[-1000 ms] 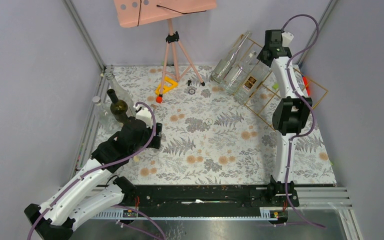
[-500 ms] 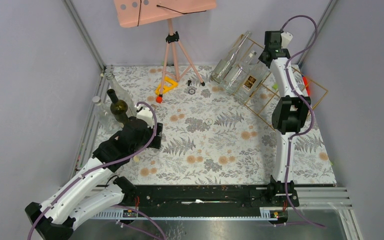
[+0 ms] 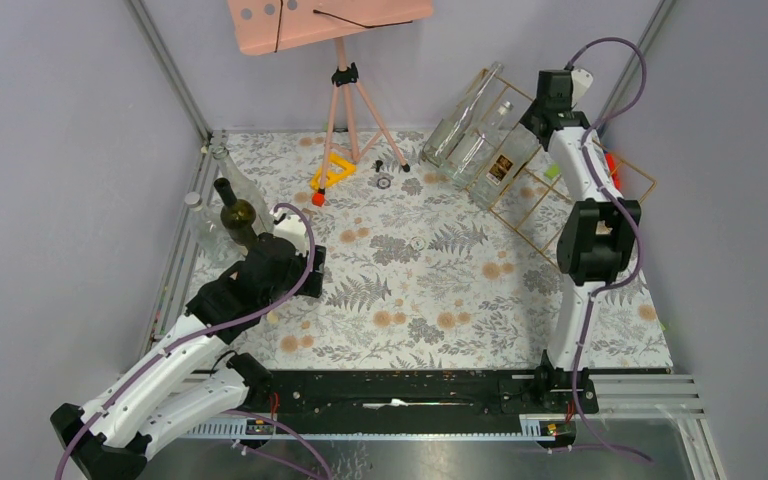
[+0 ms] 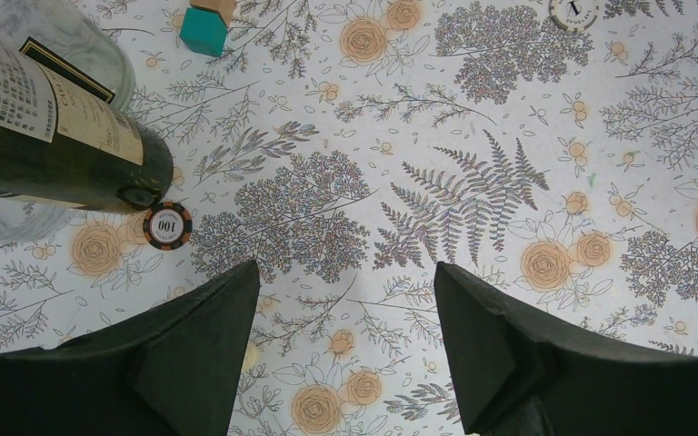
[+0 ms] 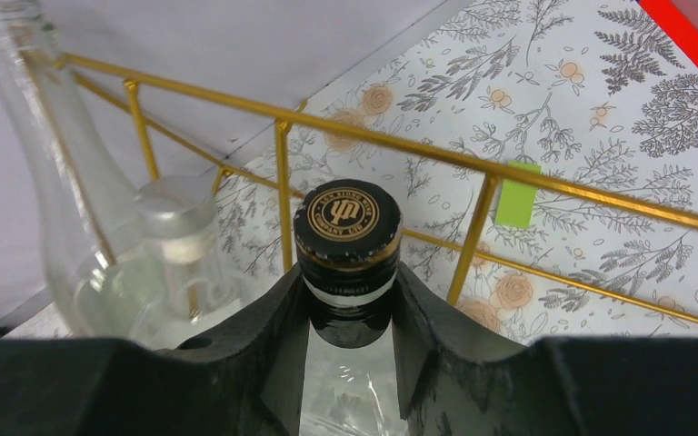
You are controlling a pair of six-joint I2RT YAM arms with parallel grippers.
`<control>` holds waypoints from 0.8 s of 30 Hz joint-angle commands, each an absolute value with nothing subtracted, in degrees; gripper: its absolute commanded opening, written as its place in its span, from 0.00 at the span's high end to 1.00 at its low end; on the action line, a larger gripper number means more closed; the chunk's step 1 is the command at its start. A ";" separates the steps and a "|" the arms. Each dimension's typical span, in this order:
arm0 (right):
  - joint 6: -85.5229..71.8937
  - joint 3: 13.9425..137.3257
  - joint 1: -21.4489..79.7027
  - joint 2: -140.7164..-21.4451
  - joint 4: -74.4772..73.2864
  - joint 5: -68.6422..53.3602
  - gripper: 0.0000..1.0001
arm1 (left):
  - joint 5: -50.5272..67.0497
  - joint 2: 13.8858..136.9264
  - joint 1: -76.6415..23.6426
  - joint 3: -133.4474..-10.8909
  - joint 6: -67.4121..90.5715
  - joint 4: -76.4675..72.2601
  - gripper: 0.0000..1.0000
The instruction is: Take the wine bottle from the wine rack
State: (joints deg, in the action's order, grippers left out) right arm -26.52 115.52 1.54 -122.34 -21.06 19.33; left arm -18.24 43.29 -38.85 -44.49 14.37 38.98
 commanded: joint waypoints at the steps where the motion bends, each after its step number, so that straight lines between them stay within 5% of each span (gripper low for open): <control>1: -25.87 108.41 2.84 -109.86 -9.92 18.48 1.00 | -18.17 42.85 -39.07 -45.00 13.62 36.78 0.23; 24: -9.00 90.34 20.79 -83.58 0.35 20.78 1.00 | -18.19 41.16 -39.11 -44.56 13.45 36.48 0.24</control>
State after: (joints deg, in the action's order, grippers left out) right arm -10.28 90.00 18.13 -93.23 -10.76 19.90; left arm -18.24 41.98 -38.85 -44.49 14.09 38.94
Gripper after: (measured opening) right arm 0.405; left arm 0.763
